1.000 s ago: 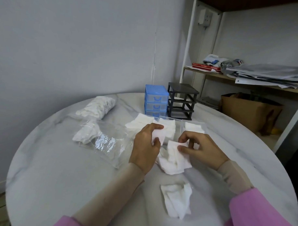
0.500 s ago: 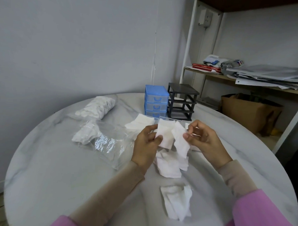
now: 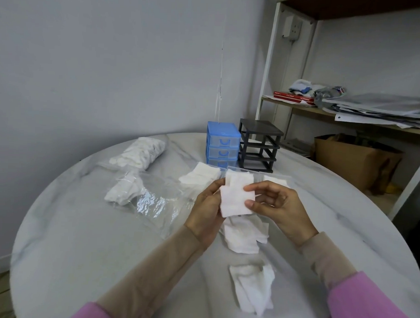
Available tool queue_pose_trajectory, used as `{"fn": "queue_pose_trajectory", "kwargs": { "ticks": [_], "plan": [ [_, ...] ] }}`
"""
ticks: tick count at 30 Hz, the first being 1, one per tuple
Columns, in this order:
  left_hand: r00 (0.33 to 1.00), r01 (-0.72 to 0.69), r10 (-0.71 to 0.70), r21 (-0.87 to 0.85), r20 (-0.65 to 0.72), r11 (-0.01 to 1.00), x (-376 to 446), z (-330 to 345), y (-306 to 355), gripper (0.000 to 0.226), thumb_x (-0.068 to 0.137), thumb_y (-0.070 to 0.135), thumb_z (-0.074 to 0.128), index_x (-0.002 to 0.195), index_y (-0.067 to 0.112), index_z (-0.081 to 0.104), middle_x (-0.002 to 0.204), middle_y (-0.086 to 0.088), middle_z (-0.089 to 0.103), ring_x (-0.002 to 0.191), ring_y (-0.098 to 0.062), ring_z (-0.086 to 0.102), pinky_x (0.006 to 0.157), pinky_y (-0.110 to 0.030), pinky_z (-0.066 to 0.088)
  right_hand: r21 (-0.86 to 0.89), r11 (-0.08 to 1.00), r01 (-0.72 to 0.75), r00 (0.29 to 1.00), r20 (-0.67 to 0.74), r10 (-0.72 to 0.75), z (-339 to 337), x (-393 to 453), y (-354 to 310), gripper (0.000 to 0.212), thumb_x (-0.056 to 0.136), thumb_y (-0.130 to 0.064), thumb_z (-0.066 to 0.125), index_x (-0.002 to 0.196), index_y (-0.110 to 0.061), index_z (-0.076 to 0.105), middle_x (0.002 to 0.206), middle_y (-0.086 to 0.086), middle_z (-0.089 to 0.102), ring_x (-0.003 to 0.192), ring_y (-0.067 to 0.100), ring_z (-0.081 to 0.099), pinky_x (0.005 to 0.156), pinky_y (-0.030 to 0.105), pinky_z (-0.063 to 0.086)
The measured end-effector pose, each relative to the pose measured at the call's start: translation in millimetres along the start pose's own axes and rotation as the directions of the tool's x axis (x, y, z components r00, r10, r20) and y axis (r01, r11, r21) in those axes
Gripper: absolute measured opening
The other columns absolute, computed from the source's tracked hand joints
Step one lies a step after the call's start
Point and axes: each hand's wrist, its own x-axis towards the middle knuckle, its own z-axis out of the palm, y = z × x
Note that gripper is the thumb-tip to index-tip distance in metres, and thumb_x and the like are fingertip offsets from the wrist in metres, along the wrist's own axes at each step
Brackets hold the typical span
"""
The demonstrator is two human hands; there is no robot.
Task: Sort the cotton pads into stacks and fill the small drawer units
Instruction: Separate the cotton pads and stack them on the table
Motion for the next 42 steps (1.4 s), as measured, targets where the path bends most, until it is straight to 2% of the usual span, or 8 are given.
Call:
{"fn": "queue_pose_trajectory", "kwargs": {
  "ticks": [10,16,19,28,32,35,36,42],
  "plan": [
    [0.994,-0.001,0.009,-0.076,0.111,0.997,0,1,3,0.023,0.093,0.005,0.038,0.091,0.008,0.061,0.093,-0.010,0.063,0.081,-0.021,0.061,0.067,-0.031,0.049,-0.017,1.000,-0.013,1.000,-0.019,0.013,1,-1,-1,0.023,0.072,0.009,0.070,0.087,-0.008,0.066,0.089,0.011,0.063,0.058,0.008,0.060,0.060,0.014,0.049],
    [0.991,-0.002,0.008,-0.044,0.134,0.999,-2,0,3,0.015,0.088,0.011,0.052,0.099,0.007,0.061,0.095,-0.009,0.065,0.083,-0.019,0.061,0.067,-0.028,0.049,-0.010,1.000,-0.008,0.999,-0.032,0.007,1,-1,-2,0.027,0.072,0.009,0.069,0.093,-0.009,0.066,0.086,0.004,0.064,0.060,0.007,0.061,0.062,0.015,0.050],
    [0.993,-0.010,0.012,-0.018,0.117,1.000,1,-1,-1,0.029,0.087,0.007,0.053,0.115,0.000,0.058,0.110,-0.019,0.061,0.095,-0.028,0.057,0.071,-0.032,0.049,-0.006,1.000,-0.010,0.999,-0.031,0.010,1,-1,0,0.029,0.072,0.010,0.069,0.095,-0.009,0.065,0.084,0.001,0.062,0.059,0.007,0.060,0.062,0.015,0.050],
    [0.995,-0.049,0.048,0.000,0.083,0.999,4,-5,-5,0.017,0.087,0.001,0.055,0.101,0.002,0.064,0.093,-0.012,0.068,0.081,-0.020,0.065,0.072,-0.028,0.055,-0.084,0.996,0.011,1.000,0.006,-0.010,1,-2,3,0.031,0.073,0.006,0.072,0.097,-0.012,0.066,0.086,0.002,0.059,0.063,0.010,0.057,0.065,0.017,0.050],
    [0.998,-0.038,0.039,-0.023,0.058,0.999,4,-5,-6,0.043,0.069,0.013,0.063,0.108,-0.005,0.061,0.097,-0.016,0.065,0.084,-0.024,0.063,0.071,-0.030,0.056,-0.098,0.995,0.027,0.999,0.031,-0.024,1,-2,4,0.026,0.075,0.007,0.070,0.093,-0.011,0.066,0.090,-0.001,0.064,0.064,0.013,0.057,0.065,0.018,0.050],
    [0.997,-0.044,0.044,0.010,0.070,0.999,2,-5,-6,0.008,0.080,-0.002,0.062,0.086,0.004,0.063,0.073,-0.003,0.069,0.066,-0.013,0.065,0.063,-0.024,0.055,-0.137,0.990,0.044,0.998,0.049,-0.037,2,-2,5,0.025,0.077,0.006,0.069,0.092,-0.014,0.068,0.093,-0.005,0.067,0.065,0.014,0.056,0.068,0.020,0.050],
    [0.997,-0.045,0.043,0.026,0.063,0.999,2,-5,-6,0.013,0.085,-0.005,0.056,0.082,0.006,0.064,0.070,-0.001,0.068,0.063,-0.011,0.065,0.062,-0.023,0.055,-0.150,0.988,0.047,0.998,0.055,-0.039,2,-2,5,0.026,0.078,0.007,0.068,0.093,-0.015,0.068,0.096,-0.006,0.068,0.066,0.015,0.056,0.069,0.020,0.050],
    [1.000,-0.019,0.018,0.046,0.013,0.999,1,-4,-3,0.015,0.088,-0.002,0.051,0.094,0.002,0.065,0.083,-0.007,0.069,0.074,-0.016,0.066,0.067,-0.026,0.056,-0.180,0.981,0.077,0.995,0.071,-0.065,1,-2,7,0.036,0.080,0.008,0.065,0.098,-0.023,0.069,0.107,-0.001,0.068,0.072,0.024,0.056,0.076,0.029,0.050]
  ]
}}
